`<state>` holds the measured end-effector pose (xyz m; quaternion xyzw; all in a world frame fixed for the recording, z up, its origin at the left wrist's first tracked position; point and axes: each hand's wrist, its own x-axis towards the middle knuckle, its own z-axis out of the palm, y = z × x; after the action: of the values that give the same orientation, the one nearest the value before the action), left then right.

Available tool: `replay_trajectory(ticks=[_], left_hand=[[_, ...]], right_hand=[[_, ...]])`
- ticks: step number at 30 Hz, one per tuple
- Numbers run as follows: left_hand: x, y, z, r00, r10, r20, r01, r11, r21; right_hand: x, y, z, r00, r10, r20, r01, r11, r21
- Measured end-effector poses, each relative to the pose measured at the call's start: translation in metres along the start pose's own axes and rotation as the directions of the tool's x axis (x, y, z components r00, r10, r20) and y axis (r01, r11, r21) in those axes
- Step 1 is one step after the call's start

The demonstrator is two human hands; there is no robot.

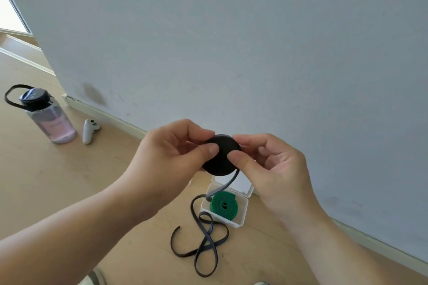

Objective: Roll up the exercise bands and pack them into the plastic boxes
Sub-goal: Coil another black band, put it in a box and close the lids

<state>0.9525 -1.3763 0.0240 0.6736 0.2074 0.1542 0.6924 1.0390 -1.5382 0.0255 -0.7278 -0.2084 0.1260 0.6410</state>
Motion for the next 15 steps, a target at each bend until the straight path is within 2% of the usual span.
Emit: replay_trajectory(ticks=[2,3,6,8,12,15], left_hand=[[0.000,0.002,0.004,0.997,-0.067,0.022,0.069,0.993,-0.092],[0.001,0.001,0.006,0.997,-0.071,0.038,0.073,0.997,-0.036],[0.005,-0.001,0.012,0.998,-0.011,0.062,-0.006,0.962,0.275],[0.010,0.000,0.013,0.999,-0.006,0.050,-0.011,0.941,0.339],[0.018,0.004,0.012,0.989,-0.087,0.117,0.075,0.992,0.102],[0.019,0.004,0.017,0.995,-0.075,0.068,0.076,0.997,-0.018]], right_hand=[[0.002,0.002,0.000,1.000,0.021,-0.009,-0.020,1.000,0.018],[0.003,0.003,-0.001,1.000,0.025,-0.017,-0.025,1.000,0.003],[0.009,0.007,-0.005,0.999,0.031,0.027,-0.028,0.994,-0.106],[0.014,0.006,-0.009,0.994,0.059,0.088,-0.045,0.988,-0.151],[0.024,0.004,-0.022,0.989,0.125,0.080,-0.121,0.991,-0.049],[0.027,0.004,-0.025,0.990,0.139,0.039,-0.141,0.987,0.074]])
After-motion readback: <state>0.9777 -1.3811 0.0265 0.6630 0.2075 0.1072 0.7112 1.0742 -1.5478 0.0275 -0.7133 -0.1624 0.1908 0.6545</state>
